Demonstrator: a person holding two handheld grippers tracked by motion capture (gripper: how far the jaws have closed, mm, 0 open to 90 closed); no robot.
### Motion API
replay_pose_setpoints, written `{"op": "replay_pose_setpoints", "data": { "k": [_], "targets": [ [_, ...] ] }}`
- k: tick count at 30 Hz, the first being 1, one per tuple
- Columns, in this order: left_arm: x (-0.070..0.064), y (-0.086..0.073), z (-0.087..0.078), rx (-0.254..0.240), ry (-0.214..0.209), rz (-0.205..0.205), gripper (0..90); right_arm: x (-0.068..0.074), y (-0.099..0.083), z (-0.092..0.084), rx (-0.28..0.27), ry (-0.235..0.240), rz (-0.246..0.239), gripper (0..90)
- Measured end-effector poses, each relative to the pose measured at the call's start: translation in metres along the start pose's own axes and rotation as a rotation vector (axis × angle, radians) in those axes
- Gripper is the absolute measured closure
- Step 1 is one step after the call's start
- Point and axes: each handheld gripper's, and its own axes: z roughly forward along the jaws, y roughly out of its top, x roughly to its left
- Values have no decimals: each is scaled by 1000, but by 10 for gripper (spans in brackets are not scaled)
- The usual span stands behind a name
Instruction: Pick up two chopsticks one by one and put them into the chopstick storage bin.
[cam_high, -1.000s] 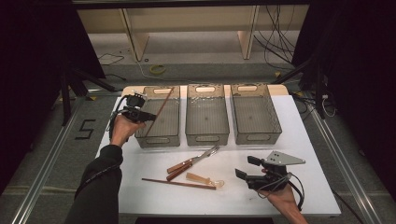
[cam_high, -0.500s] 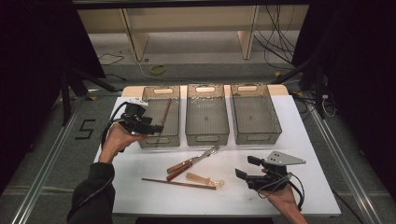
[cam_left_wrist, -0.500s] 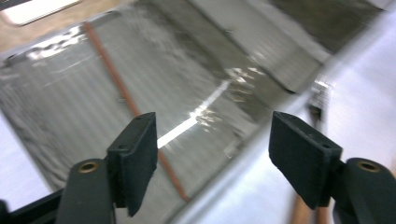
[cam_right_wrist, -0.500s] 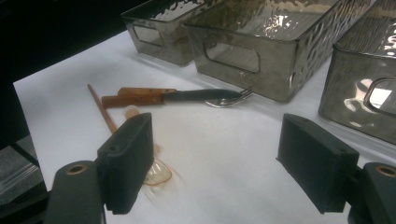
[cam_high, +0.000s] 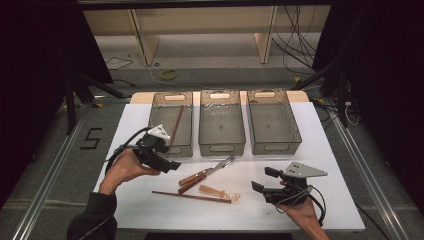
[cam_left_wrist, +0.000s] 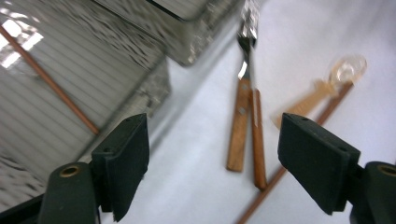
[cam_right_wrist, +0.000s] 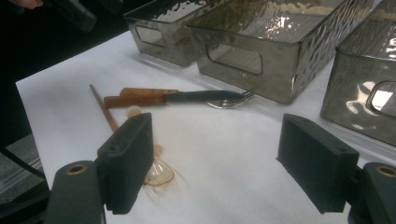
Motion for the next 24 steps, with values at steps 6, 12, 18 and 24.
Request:
{"op": "replay_pose_setpoints", "data": {
  "k": [6, 12, 18, 24],
  "targets": [
    [-16, -9, 10, 87, -23, 59, 245, 0, 0, 0, 1, 1, -1, 274],
    [-30, -16, 25, 175, -40, 114, 255, 0, 0, 0, 4, 2, -2, 274],
    [-36, -23, 38, 243, -67, 136, 282, 0, 0, 0, 5, 3, -1, 274],
    [-37, -28, 50, 307, -81, 152, 350, 1, 0, 1, 11, 4, -1, 274]
  ]
}}
